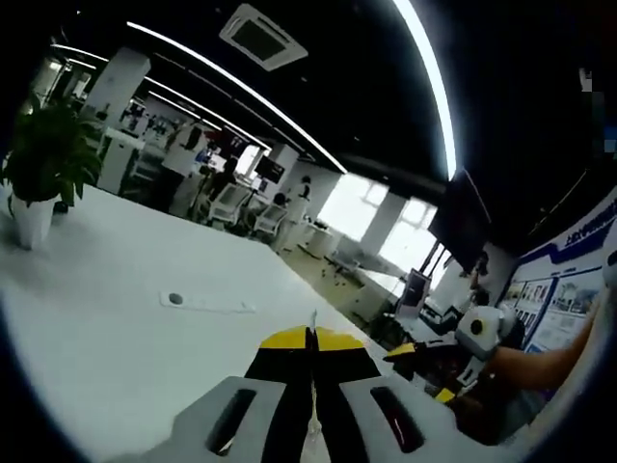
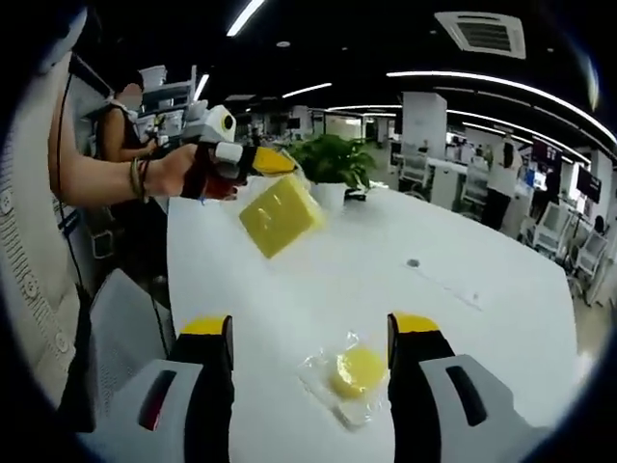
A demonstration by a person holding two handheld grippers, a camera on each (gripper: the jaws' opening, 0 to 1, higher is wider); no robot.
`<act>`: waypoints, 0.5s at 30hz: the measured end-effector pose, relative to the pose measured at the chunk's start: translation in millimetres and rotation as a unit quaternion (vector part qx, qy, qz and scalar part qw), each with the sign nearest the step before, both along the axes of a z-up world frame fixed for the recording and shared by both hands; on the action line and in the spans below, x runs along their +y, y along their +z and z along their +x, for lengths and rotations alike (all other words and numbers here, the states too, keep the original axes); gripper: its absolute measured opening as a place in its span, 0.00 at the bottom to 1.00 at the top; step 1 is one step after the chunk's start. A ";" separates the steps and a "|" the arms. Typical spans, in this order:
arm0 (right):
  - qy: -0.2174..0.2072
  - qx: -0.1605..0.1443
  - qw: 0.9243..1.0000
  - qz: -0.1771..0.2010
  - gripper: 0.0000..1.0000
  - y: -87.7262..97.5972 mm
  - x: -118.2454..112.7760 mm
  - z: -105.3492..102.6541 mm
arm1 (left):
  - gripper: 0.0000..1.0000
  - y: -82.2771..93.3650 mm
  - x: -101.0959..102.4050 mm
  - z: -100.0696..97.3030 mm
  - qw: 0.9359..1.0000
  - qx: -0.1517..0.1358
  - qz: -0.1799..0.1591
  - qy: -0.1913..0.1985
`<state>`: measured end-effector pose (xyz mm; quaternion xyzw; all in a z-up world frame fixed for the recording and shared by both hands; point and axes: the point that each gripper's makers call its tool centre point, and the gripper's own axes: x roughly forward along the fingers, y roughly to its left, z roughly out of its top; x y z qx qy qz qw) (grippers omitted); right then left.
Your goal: Compare the silicone blocks by pressing each to a similar depth, holding the contact briefly, and releasing to observe deformation and rebound differences across the visible hardness samples.
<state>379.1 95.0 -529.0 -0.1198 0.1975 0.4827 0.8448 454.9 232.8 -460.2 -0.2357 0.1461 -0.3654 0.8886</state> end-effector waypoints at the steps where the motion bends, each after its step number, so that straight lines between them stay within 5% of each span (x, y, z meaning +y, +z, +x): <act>1: 0.004 0.004 1.000 -0.004 0.60 -1.3 1.7 1.7 | 0.00 -1.2 -0.8 1.4 1.000 0.001 0.002 -0.002; 15: 0.082 -0.009 0.996 -0.039 0.63 -1.9 33.2 31.1 | 0.00 -13.9 -20.7 10.0 0.999 0.011 0.020 -0.042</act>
